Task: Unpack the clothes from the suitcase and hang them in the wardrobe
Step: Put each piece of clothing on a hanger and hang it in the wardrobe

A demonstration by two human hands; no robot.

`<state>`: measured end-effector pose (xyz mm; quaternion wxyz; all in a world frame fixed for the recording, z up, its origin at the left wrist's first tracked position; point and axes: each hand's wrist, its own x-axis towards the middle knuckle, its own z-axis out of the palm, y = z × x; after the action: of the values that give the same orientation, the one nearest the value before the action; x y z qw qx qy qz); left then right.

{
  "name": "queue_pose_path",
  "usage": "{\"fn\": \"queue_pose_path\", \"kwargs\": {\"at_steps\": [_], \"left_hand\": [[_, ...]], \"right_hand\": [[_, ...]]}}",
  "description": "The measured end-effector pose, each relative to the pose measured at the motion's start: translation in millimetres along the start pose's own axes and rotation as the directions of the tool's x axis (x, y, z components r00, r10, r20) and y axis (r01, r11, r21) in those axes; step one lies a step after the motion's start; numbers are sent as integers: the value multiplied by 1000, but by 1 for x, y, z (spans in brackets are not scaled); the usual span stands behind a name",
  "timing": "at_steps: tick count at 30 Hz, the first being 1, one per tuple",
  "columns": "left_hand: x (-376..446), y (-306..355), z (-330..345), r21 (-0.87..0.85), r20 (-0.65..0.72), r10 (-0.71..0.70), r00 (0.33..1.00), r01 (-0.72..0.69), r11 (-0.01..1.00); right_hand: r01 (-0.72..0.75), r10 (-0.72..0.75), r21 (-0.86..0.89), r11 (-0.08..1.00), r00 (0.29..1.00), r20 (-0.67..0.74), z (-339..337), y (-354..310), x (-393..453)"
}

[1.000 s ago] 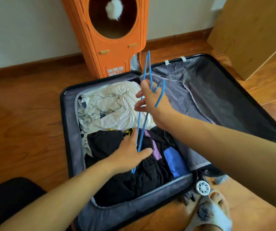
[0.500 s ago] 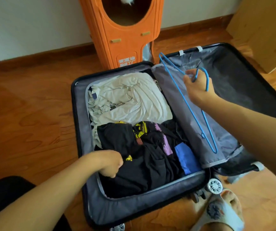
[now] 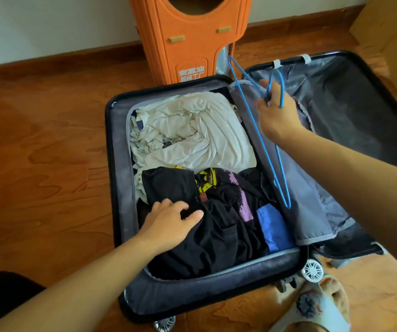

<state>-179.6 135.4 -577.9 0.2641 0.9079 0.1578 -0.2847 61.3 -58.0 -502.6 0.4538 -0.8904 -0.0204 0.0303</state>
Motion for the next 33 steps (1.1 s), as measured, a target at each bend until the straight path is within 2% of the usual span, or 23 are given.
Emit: {"fn": "queue_pose_path", "kwargs": {"at_steps": [2, 5, 7, 8, 10, 13, 16, 18, 21, 24, 26, 28, 31, 33], "left_hand": [[-1, 12, 5, 95, -45, 77, 996, -73, 993], [-11, 34, 10, 294, 118, 114, 986, -145, 945], [-26, 44, 5, 371, 75, 98, 992, -119, 921], [-37, 47, -1, 329, 28, 65, 997, -71, 942], [-68, 53, -23, 112, -60, -70, 996, 76, 991], [-133, 64, -79, -182, -165, -262, 951, 232, 956], [-219, 69, -156, -335, -191, -322, 927, 247, 909], [-275, 77, -207, -400, -204, -344, 916, 243, 884], [-338, 115, -278, -553, -263, -370, 891, 176, 815], [-376, 177, -341, -693, -348, -309, 885, -21, 721], [-394, 228, -382, -812, -363, -297, 883, -144, 566], [-412, 280, -424, -851, -397, -285, 872, -234, 470], [-436, 338, -479, -836, -486, -334, 807, -320, 446], [-459, 370, -505, -828, -507, -365, 781, -324, 457]], "right_hand": [[-17, 19, 113, 993, 1000, -12, 6, -3, -3], [1, -3, 77, 997, 1000, 18, -18, -10, -26], [-14, 13, 14, 1000, 999, 51, -52, -14, -39], [-36, 37, -23, 999, 997, 72, -74, -16, -46], [-106, 116, -85, 991, 985, 126, -121, -25, -61], [-199, 223, -147, 969, 960, 167, -195, -50, -99], [-310, 330, -122, 943, 920, 212, -258, -98, -143], [-319, 345, -141, 937, 907, 242, -298, -139, -171], [-285, 317, -165, 944, 922, 222, -357, -194, -196], [-254, 265, -80, 964, 948, 178, -410, -234, -199], [-213, 218, -46, 976, 959, 180, -438, -260, -191], [-148, 143, 11, 989, 968, 207, -463, -287, -178], [-66, 41, 79, 995, 957, 288, -496, -321, -151], [-18, -27, 126, 992, 939, 343, -518, -336, -137]]}}
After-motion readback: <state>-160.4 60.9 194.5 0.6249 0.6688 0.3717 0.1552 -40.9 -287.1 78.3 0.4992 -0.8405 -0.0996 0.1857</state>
